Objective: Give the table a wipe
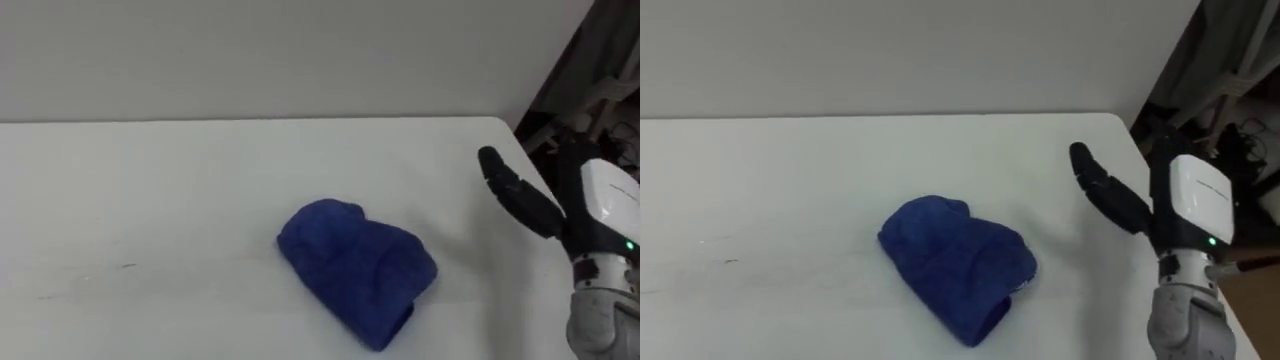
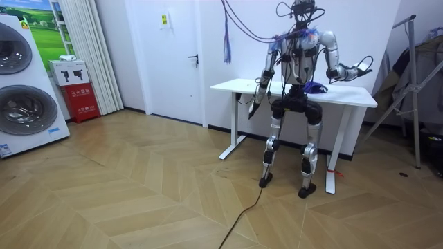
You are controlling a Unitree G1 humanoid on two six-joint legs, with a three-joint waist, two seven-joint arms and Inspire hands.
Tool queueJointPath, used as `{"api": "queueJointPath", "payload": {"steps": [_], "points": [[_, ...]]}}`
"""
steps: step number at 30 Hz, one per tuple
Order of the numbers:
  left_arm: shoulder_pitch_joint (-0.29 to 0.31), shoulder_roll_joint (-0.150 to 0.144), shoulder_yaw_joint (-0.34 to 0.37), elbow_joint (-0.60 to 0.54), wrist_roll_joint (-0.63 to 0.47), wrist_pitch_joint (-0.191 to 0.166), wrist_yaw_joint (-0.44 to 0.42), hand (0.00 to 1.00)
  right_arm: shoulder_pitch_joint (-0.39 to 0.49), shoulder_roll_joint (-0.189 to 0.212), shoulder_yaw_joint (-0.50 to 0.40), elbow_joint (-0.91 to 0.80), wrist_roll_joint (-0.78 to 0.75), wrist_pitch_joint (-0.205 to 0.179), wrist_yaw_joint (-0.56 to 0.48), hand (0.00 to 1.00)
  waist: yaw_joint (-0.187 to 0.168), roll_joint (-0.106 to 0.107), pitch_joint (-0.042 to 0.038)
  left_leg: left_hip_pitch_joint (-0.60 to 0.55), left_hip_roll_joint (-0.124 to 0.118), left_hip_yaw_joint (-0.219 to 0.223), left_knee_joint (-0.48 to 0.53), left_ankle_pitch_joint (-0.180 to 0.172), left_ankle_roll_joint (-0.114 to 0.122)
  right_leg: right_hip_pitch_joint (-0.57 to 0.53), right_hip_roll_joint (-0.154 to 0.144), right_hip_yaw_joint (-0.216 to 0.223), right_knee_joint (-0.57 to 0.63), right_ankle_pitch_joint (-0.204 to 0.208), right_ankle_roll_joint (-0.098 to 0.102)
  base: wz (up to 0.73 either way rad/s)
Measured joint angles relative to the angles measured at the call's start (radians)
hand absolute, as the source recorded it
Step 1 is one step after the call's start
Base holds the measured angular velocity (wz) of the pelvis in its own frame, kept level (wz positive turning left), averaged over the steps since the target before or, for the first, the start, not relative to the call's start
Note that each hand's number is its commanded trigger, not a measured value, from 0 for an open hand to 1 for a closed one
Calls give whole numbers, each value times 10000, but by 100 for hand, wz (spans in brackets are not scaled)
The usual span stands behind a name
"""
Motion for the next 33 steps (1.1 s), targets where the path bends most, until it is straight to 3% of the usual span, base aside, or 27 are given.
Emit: {"api": "queueJointPath", "payload": {"steps": [5,8,12,16,20,23,26,33], "points": [[180,-6,49,-10,14,6,-12,0,-13,-47,-691,1422,818,133,-514,0,-209,-53,0,-29,0,-27,8,-6,3,-19,-12,-40,12,-6,-4,0],[207,-11,425,-58,16,52,-102,0,-29,-126,-1421,2472,1617,279,-764,0,-258,-78,-20,-73,-5,-22,33,-17,15,-51,-15,-38,11,-26,17,0],[202,-6,1197,-74,4,113,-140,0,-55,-424,-2212,3760,3183,407,-1285,0,-416,-103,-26,-153,-9,-19,63,-20,21,-115,-17,-11,21,-32,22,0],[214,39,1355,-150,-27,180,-128,0,-52,-778,-2784,4984,4400,541,-1735,0,-565,-174,-18,-220,-9,-11,73,-27,24,-177,-18,-6,14,-43,33,0],[265,52,1438,-62,-11,199,-145,0,-86,-1151,-3085,7173,6494,608,-1966,0,-673,-263,-66,-199,-9,15,75,-28,26,-168,18,209,20,-55,20,-1],[290,47,1521,47,-116,206,-148,0,0,-1145,-3380,8419,8347,683,-1978,0,-733,-290,-88,-195,-7,33,125,-82,23,-160,30,236,5,-73,37,-4],[301,48,1569,54,-101,203,-160,0,229,-1132,-3678,9272,9529,695,-2090,0,-782,-222,-47,-195,-7,49,141,-104,36,-154,35,271,-3,-77,44,0],[367,-5,1479,57,-207,325,-219,0,566,-934,-3632,10583,10838,802,-1865,0,-998,-179,-68,-316,13,35,354,-237,8,-177,37,260,32,-82,43,0]]}}
